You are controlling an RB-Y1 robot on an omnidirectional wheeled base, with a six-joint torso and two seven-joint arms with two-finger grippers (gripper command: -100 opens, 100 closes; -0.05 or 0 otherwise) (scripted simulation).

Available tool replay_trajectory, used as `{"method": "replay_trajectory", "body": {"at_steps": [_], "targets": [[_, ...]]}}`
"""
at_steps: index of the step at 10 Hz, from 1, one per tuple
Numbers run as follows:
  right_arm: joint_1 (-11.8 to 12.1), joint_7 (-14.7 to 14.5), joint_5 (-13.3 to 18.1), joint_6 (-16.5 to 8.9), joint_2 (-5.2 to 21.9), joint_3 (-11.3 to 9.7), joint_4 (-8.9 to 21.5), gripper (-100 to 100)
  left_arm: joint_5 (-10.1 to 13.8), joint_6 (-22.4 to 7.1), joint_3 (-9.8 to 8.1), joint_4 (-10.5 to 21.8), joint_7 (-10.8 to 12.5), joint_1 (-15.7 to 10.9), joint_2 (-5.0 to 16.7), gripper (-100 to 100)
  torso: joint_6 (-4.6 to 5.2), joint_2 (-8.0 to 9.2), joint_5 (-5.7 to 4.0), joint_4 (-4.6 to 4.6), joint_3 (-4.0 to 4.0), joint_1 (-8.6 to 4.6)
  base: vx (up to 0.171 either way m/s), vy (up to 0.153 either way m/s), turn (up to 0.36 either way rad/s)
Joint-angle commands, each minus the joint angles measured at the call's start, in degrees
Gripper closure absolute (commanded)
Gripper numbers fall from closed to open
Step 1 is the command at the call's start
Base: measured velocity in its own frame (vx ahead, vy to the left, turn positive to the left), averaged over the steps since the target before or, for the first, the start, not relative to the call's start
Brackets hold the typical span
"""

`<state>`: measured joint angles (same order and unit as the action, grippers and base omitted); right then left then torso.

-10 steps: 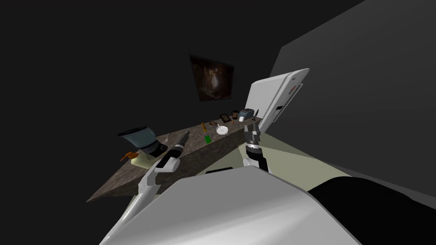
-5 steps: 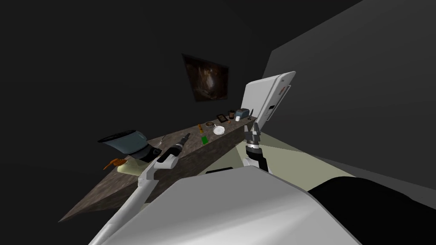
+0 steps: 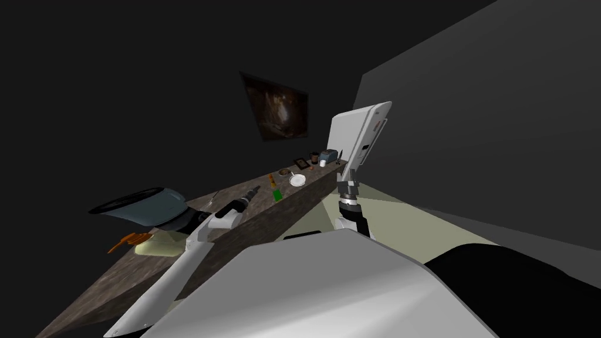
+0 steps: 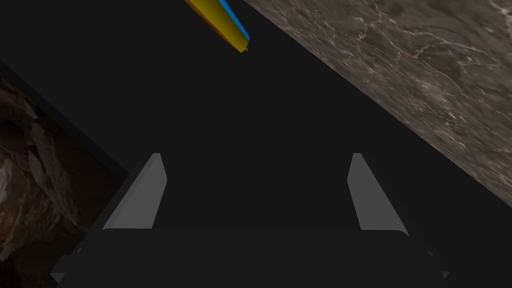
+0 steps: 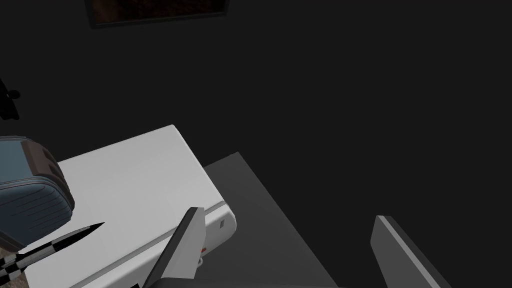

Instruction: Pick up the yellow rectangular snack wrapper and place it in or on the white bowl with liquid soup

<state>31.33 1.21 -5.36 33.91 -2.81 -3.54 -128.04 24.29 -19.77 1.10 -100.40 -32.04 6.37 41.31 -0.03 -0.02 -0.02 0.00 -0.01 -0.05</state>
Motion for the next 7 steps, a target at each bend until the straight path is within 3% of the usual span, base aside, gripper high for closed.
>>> {"method": "replay_trajectory", "body": {"at_steps": [1,2,3,4,5,7], "targets": [[0.0,0.0,0.0,0.0,0.0,0.0,0.0,0,2.03,-2.86,0.28,2.37,-1.63,-1.47,2.37,-100,0.0,0.0,0.0,0.0,0.0,0.0,0.008,-0.024,-0.213],[-0.01,0.0,0.0,0.0,0.0,0.0,0.0,0,2.03,-4.42,0.28,2.37,-1.63,-1.47,2.37,-100,0.04,-0.01,0.0,0.0,-0.01,-0.01,0.006,-0.014,-0.091],[0.0,0.0,0.0,0.0,0.0,0.0,0.0,0,3.77,-5.86,0.62,4.61,-2.94,-2.96,4.31,-100,-0.02,0.01,0.0,0.0,0.01,0.02,0.007,-0.018,-0.205],[-0.01,0.0,0.0,0.0,0.0,0.0,0.0,0,3.77,-7.45,0.62,4.61,-2.94,-2.96,4.31,-100,0.03,0.0,0.0,0.0,0.0,0.01,0.007,-0.01,-0.114],[0.0,0.0,0.0,0.0,0.0,0.0,0.0,0,5.52,-9.15,0.97,6.89,-4.15,-4.45,6.17,-100,-0.02,0.01,0.01,0.0,0.01,0.03,0.015,-0.013,-0.165],[0.0,0.0,0.0,0.0,0.0,0.0,0.0,0,5.52,-11.03,0.97,6.89,-4.15,-4.45,6.17,-100,-0.02,-0.01,0.01,0.0,0.0,0.04,0.011,-0.005,-0.067]]}}
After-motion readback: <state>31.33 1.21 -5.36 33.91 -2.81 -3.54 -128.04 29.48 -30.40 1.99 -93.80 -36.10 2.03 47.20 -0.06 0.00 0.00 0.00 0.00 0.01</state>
